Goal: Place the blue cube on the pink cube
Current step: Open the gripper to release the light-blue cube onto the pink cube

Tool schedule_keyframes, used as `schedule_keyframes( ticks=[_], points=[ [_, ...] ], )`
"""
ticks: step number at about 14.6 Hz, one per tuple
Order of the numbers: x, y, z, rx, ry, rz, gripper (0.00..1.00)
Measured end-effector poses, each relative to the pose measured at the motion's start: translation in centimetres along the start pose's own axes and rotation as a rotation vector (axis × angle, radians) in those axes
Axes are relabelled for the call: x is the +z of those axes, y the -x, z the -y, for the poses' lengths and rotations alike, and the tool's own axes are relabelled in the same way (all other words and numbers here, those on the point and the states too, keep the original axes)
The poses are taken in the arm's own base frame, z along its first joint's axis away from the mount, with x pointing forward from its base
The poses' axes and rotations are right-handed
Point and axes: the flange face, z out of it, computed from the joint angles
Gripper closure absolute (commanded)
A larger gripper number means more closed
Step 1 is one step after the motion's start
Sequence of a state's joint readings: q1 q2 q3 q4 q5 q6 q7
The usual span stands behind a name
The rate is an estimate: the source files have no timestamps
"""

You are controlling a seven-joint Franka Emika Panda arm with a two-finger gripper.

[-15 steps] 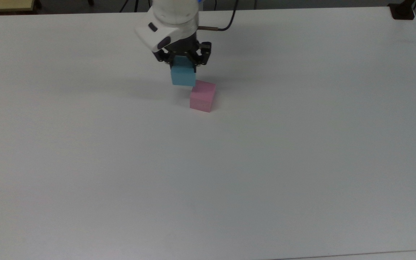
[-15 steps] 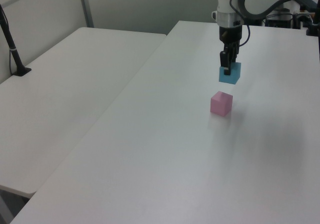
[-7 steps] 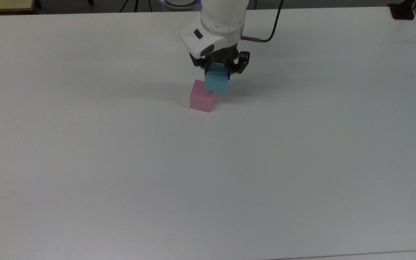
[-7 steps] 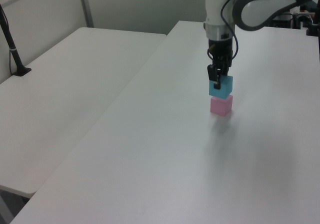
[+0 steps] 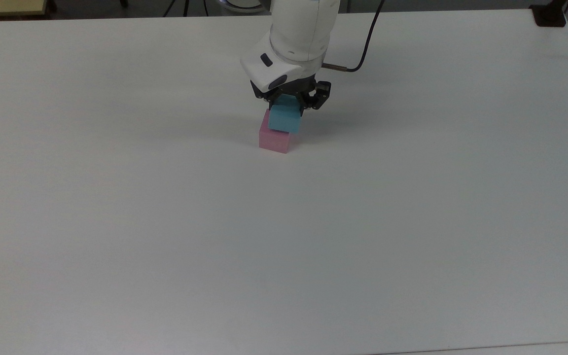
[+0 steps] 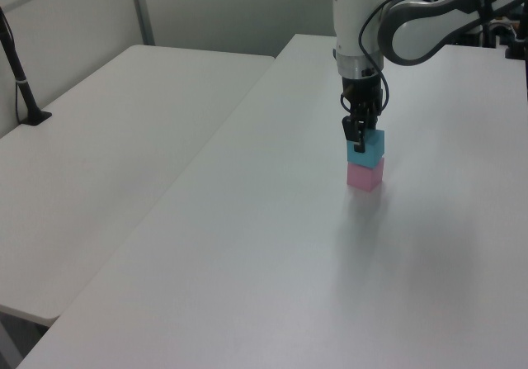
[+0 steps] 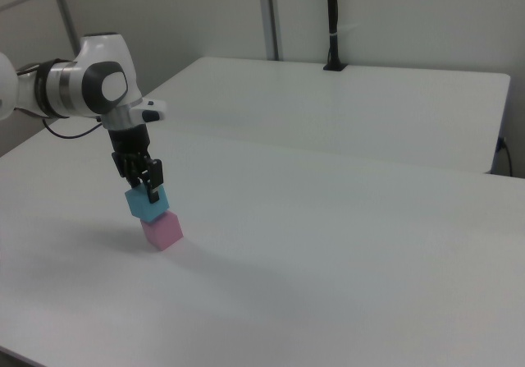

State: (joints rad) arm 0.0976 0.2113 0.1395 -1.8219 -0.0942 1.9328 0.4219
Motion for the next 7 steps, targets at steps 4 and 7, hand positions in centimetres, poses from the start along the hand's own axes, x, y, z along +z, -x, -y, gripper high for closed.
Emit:
schedule_keyframes(
  ticks=[4,7],
  points=[
    [1.0,-0.4,-0.4,0.007,0.007,0.013,0.07],
    [1.4,-0.6,-0.6,0.007,0.013,0.018,0.0]
  ],
)
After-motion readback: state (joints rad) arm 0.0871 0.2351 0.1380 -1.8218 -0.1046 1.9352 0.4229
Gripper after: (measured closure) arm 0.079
